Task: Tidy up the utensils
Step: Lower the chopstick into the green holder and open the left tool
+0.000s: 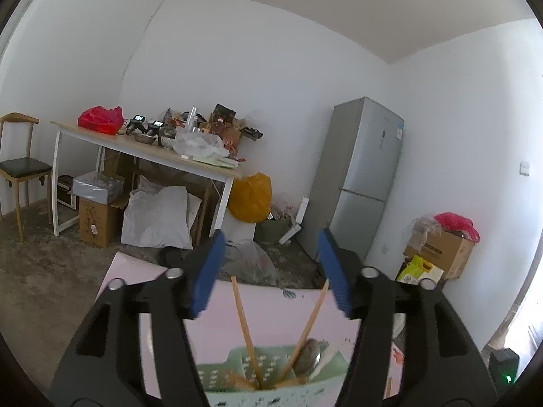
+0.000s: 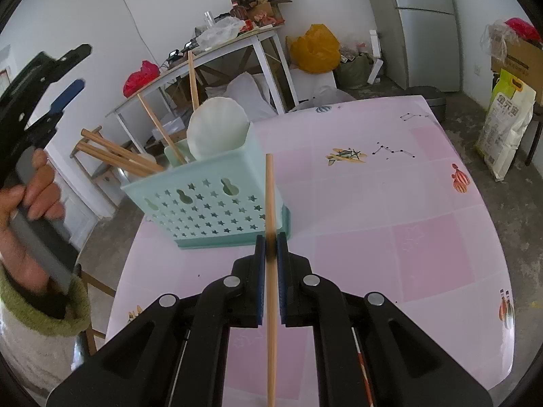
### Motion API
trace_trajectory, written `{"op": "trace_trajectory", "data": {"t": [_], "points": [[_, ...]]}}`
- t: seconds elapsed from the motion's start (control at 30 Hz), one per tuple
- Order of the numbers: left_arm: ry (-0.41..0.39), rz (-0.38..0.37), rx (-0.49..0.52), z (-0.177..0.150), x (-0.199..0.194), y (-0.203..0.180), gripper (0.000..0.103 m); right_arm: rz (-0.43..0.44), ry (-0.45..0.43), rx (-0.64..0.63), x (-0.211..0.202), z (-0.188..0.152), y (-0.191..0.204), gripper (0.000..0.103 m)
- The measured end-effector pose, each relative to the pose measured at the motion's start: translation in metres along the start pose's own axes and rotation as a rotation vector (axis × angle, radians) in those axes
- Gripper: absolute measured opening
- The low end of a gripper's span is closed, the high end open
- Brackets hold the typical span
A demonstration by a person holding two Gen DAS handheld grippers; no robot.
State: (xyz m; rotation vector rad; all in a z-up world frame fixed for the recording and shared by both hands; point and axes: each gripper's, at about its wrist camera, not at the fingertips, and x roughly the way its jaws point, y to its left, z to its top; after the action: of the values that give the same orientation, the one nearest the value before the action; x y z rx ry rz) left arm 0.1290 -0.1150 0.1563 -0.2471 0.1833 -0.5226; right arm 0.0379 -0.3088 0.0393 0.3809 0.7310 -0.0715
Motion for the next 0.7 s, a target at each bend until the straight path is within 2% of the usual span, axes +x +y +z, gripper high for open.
{"op": "trace_trajectory", "data": {"t": [0.2, 0.3, 0.43, 0.7], "points": [[0.055, -0.013, 0.066, -0.003, -0.028, 0.001, 0.077, -0.001, -0.016, -0.011, -0.005, 0.003, 0.005, 0.007], [0.111, 0.000, 0.089, -0.013, -0.042, 0.009, 0.084, 0.001, -0.025, -0.022, -0.007, 0.005, 0.010, 0.007], [0.184, 0.025, 0.115, -0.033, -0.056, 0.024, 0.089, 0.007, -0.038, -0.029, -0.011, 0.009, 0.011, 0.007], [0.328, 0.119, 0.128, -0.087, -0.076, 0.061, 0.091, 0.033, -0.113, -0.045, -0.028, 0.031, 0.022, 0.007]]}}
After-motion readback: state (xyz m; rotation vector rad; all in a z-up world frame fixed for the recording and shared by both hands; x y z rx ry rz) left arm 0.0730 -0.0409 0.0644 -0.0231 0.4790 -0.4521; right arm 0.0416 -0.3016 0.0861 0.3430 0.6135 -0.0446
